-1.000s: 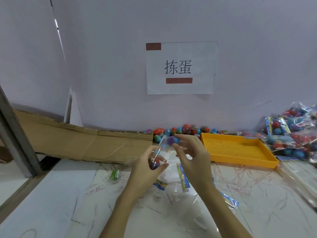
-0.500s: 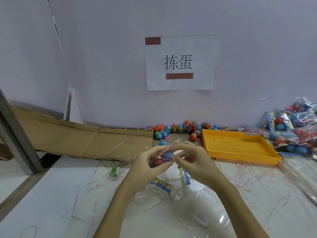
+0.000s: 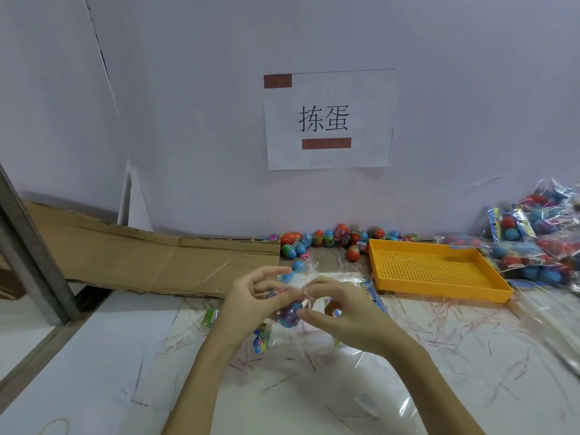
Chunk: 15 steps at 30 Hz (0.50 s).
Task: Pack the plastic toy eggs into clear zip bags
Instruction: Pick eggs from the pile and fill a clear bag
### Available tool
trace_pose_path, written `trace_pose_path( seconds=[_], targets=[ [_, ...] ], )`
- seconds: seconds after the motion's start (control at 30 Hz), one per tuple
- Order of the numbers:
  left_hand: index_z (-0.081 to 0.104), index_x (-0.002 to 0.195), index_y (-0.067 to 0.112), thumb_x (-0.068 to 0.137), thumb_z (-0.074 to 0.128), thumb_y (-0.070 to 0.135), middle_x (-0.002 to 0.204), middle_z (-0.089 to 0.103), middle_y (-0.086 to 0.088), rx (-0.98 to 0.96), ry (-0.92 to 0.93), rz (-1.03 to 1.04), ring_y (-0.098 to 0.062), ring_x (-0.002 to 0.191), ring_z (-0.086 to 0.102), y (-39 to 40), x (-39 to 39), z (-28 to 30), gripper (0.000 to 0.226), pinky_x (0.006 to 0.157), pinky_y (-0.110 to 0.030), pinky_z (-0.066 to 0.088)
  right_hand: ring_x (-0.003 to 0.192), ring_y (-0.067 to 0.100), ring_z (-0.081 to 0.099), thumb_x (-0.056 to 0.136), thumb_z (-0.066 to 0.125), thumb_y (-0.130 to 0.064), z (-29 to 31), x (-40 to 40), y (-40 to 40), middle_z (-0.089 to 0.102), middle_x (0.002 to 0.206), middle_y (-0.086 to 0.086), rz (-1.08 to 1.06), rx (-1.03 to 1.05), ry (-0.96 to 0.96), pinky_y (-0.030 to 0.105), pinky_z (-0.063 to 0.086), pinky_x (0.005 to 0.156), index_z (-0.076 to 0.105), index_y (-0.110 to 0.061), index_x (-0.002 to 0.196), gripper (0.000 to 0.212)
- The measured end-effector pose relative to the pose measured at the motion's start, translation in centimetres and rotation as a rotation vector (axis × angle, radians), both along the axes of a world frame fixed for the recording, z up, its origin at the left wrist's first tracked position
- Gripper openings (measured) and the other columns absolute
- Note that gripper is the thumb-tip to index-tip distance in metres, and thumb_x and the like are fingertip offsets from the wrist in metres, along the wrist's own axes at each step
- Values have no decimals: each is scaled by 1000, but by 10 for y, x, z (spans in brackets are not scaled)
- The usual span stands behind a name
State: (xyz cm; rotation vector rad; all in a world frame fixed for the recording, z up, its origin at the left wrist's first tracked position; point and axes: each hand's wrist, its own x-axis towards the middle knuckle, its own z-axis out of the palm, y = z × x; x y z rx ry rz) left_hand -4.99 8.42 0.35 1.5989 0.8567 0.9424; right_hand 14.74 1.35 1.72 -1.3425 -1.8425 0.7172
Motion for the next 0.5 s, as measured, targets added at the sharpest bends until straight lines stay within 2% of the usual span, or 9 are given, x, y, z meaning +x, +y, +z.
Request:
trace_pose_path(
  seconds=[0.1, 0.2, 0.23, 0.3, 0.4, 0.5],
  targets=[
    [68, 125, 37, 80, 79, 54, 116, 78, 0, -166, -3, -26, -21, 101, 77, -1, -2, 3, 50, 81, -35, 62, 94, 4, 61, 93, 72, -33, -4, 0, 3, 68, 99, -21, -86, 40, -32, 22, 53, 72, 70, -49, 101, 18],
    [67, 132, 15, 89, 68, 53, 128, 72, -14, -550, -395, -128, -32, 117, 71, 1, -7, 8, 58, 85, -37, 62, 90, 4, 65, 90, 76, -29, -5, 4, 6, 73, 99, -22, -222, 92, 168, 20, 54, 69, 75, -42, 103, 19],
    [66, 134, 10, 94, 64, 50, 133, 69, -18, -615, -486, -186, -34, 123, 67, 0, -9, 10, 57, 89, -39, 61, 88, 3, 66, 89, 77, -28, -4, 4, 6, 73, 98, -22, -255, 91, 255, 19, 55, 69, 76, -38, 104, 18],
    [69, 134, 8, 99, 62, 41, 140, 64, -21, -631, -525, -263, -36, 129, 62, -1, -9, 13, 49, 98, -48, 58, 88, 2, 67, 87, 79, -28, -5, 1, 6, 74, 98, -22, -294, 91, 354, 18, 56, 69, 76, -36, 102, 17],
    [70, 131, 6, 98, 68, 28, 139, 64, -21, -649, -553, -251, -39, 129, 62, -3, -1, 11, 39, 101, -60, 54, 89, 6, 69, 86, 80, -29, -10, -6, 7, 74, 97, -20, -329, 146, 349, 23, 59, 73, 75, -33, 99, 15],
    [64, 135, -2, 97, 69, 17, 139, 62, -26, -716, -629, -202, -42, 128, 62, -3, 4, 10, 43, 99, -53, 57, 87, 8, 69, 86, 81, -28, -13, -15, 7, 74, 94, -18, -321, 179, 330, 26, 59, 72, 76, -28, 97, 12]
  ],
)
